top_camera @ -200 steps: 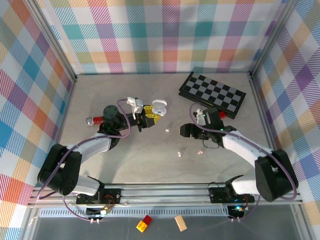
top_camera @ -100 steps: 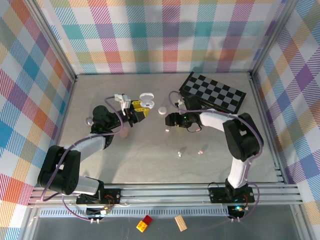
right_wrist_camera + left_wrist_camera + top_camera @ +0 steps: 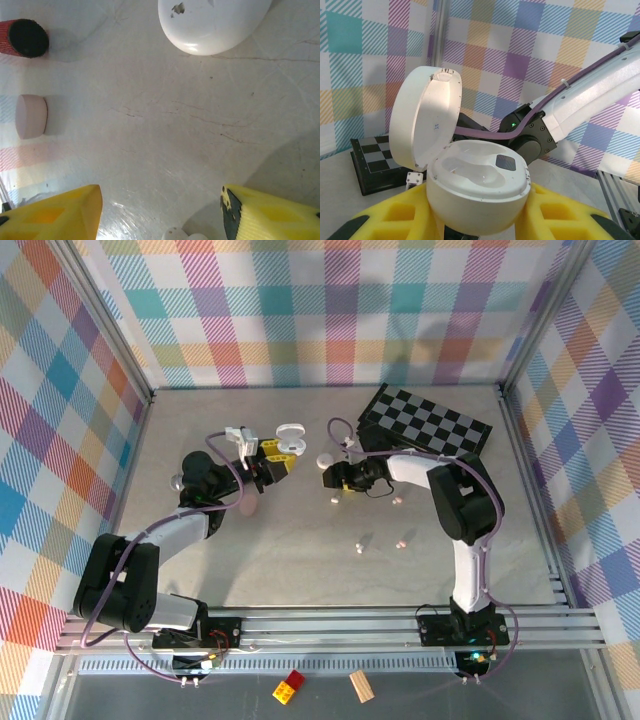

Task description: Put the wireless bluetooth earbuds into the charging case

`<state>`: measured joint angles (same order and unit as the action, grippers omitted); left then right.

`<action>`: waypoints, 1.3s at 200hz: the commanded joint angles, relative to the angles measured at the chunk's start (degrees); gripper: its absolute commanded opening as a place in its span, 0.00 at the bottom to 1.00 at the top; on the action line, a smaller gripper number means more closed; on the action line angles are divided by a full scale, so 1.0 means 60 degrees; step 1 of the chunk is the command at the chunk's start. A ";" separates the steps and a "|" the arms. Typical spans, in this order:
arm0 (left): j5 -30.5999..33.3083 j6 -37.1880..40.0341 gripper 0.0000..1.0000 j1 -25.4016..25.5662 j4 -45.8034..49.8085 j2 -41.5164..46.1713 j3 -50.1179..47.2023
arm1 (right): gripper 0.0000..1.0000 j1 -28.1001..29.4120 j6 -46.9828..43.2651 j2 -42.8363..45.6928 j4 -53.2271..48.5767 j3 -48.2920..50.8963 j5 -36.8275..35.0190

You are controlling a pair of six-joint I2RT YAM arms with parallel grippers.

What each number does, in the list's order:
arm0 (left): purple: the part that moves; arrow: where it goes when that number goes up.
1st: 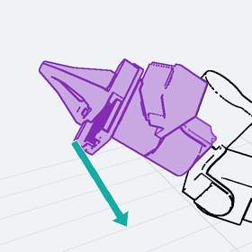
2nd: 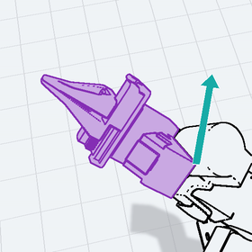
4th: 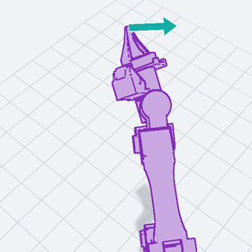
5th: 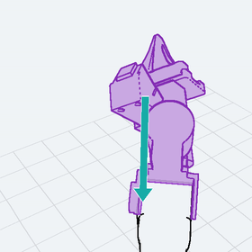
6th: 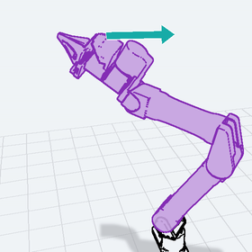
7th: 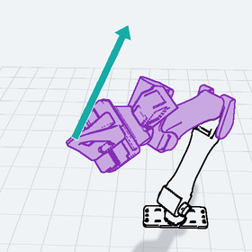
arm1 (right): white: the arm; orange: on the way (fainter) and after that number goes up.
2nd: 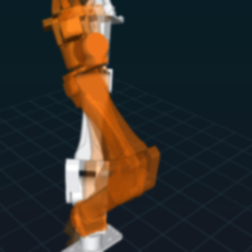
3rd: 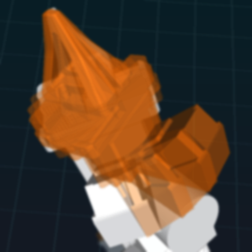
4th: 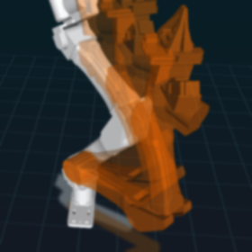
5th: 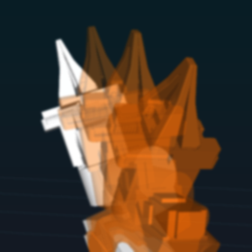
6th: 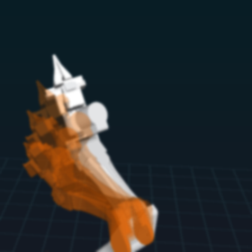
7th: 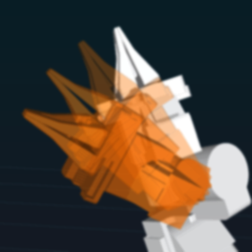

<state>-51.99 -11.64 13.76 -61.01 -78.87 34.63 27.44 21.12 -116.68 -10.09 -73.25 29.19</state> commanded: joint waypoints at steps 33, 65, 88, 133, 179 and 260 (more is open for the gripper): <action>-0.0180 -0.0067 0.34 -0.0262 -0.0698 0.0064 -0.0015 | 0.63 0.0311 -0.0558 0.0226 -0.0720 0.0045 0.0328; -0.0161 -0.0082 0.34 -0.0374 -0.0721 0.0113 -0.0029 | 0.62 0.0334 -0.0653 0.0411 -0.0911 0.0162 0.0218; -0.0154 -0.0096 0.34 -0.0440 -0.0708 0.0151 -0.0042 | 0.62 0.0363 -0.0646 0.0490 -0.0976 0.0208 0.0210; -0.0161 -0.0082 0.34 -0.0571 -0.0689 0.0225 -0.0103 | 0.61 0.0363 -0.0626 0.0768 -0.1151 0.0299 0.0045; -0.0292 -0.0242 0.34 -0.0980 -0.1051 0.0122 -0.0175 | 0.61 0.0371 -0.0747 0.0883 -0.1499 0.0198 0.0110; 0.0018 -0.0214 0.34 -0.2241 -0.0942 0.0391 -0.0092 | 0.61 0.1739 -0.3399 0.1323 -0.3570 -0.0663 -0.4662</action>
<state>-51.75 -12.67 3.40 -63.40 -78.67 33.93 34.33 9.13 -109.78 -24.47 -74.22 13.67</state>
